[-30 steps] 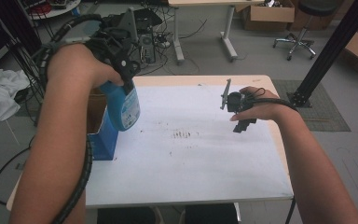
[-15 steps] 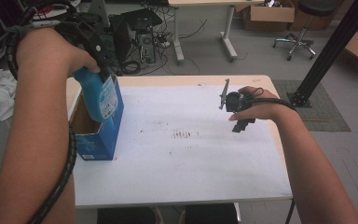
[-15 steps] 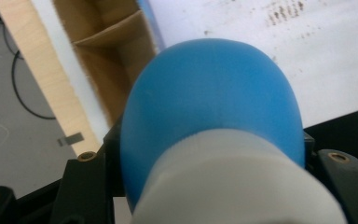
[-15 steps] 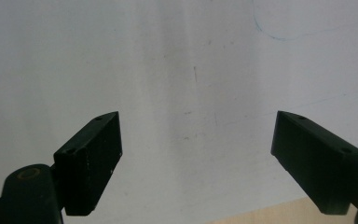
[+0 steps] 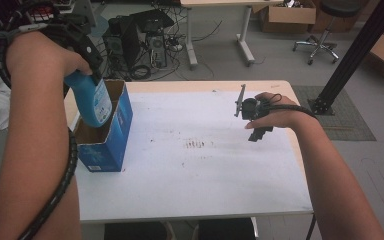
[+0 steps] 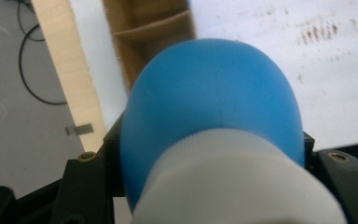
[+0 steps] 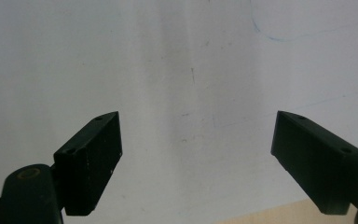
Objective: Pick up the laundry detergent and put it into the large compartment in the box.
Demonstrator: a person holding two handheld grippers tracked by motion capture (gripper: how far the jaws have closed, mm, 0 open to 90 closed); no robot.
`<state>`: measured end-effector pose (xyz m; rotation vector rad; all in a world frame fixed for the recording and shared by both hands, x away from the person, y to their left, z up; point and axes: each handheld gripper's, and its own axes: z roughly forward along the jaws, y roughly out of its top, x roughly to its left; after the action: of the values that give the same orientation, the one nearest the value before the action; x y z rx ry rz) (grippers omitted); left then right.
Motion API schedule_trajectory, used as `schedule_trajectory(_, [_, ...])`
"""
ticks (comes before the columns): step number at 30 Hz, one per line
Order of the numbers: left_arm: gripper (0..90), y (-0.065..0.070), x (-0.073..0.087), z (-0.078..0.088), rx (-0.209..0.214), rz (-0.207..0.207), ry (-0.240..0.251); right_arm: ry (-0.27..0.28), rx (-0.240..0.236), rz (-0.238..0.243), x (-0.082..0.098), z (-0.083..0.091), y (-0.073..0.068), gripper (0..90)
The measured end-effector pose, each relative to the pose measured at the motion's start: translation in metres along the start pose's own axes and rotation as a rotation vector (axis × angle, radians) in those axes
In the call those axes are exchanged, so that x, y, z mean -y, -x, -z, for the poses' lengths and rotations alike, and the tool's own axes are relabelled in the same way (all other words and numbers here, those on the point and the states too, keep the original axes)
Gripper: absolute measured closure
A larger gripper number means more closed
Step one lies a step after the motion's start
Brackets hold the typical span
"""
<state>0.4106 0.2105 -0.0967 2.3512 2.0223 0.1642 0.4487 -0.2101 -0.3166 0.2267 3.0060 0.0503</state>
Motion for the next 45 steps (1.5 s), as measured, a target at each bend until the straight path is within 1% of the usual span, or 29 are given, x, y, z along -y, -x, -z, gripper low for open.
schedule_trajectory(3, [40.1,-0.007,0.0,-0.004,-0.005,0.037,0.007,-0.003,-0.004,-0.001,0.0,0.0,0.0,16.2])
schedule_trajectory(6, [40.1,-0.012,-0.001,-0.009,-0.017,0.058,0.005,-0.001,-0.005,-0.001,0.0,-0.001,0.001,16.3])
schedule_trajectory(10, [40.1,-0.017,0.0,-0.015,-0.014,0.08,0.007,-0.005,-0.005,0.0,0.0,-0.002,0.001,16.3])
schedule_trajectory(15, [40.1,-0.021,0.0,-0.023,0.0,0.093,0.014,-0.005,-0.003,0.004,0.0,-0.003,0.001,16.3])
schedule_trajectory(17, [40.1,-0.022,0.0,-0.026,0.001,0.095,0.016,-0.005,-0.002,0.003,0.0,-0.003,0.001,16.3])
schedule_trajectory(23, [40.1,-0.024,0.001,-0.043,-0.007,0.095,0.0,-0.002,-0.004,-0.003,0.002,-0.003,0.001,16.2])
schedule_trajectory(27, [40.1,-0.025,0.002,-0.054,0.003,0.094,-0.006,-0.003,-0.006,-0.008,0.003,-0.002,0.0,16.3])
schedule_trajectory(30, [40.1,-0.026,0.002,-0.065,0.008,0.093,-0.007,-0.004,-0.002,-0.005,0.002,-0.002,-0.001,16.3])
schedule_trajectory(36, [40.0,-0.027,0.004,-0.091,0.019,0.088,-0.032,-0.005,-0.002,-0.001,0.0,-0.002,-0.002,16.3])
schedule_trajectory(41, [40.1,-0.027,0.004,-0.107,0.016,0.085,-0.044,-0.004,-0.004,0.001,-0.001,-0.003,-0.002,16.3])
schedule_trajectory(45, [40.1,-0.027,0.004,-0.12,0.027,0.08,-0.051,-0.003,-0.003,0.002,-0.001,-0.005,-0.002,16.3])
